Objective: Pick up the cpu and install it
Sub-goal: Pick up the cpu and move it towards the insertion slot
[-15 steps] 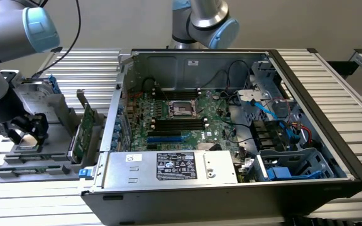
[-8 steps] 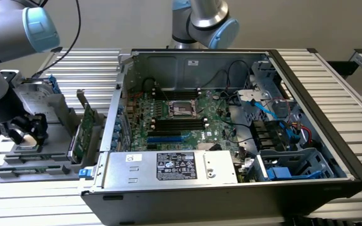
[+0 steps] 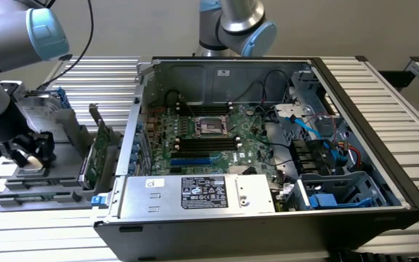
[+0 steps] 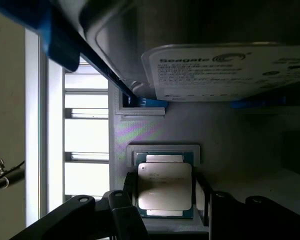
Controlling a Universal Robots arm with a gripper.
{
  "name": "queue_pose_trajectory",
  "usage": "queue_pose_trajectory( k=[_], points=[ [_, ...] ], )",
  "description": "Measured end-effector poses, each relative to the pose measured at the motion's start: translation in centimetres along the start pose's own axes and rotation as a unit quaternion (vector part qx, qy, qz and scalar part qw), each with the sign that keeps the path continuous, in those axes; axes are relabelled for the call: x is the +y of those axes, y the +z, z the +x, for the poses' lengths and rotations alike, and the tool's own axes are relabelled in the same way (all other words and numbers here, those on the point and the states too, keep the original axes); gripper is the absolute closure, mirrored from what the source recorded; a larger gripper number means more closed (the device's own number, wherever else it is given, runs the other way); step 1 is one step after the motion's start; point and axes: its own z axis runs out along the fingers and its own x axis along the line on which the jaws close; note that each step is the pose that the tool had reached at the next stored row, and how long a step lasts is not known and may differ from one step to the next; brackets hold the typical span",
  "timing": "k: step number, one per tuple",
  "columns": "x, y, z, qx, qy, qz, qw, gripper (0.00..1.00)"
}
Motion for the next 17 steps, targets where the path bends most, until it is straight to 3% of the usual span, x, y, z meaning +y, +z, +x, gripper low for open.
queue_pose_trajectory(
  k=[9, 17],
  points=[
    [0.07, -1.5, 0.1, 0.0002, 0.0, 0.0001, 1.0, 0.45],
    [0.24, -4.78, 0.2, 0.0011, 0.0, 0.0002, 1.0, 0.45]
  ],
)
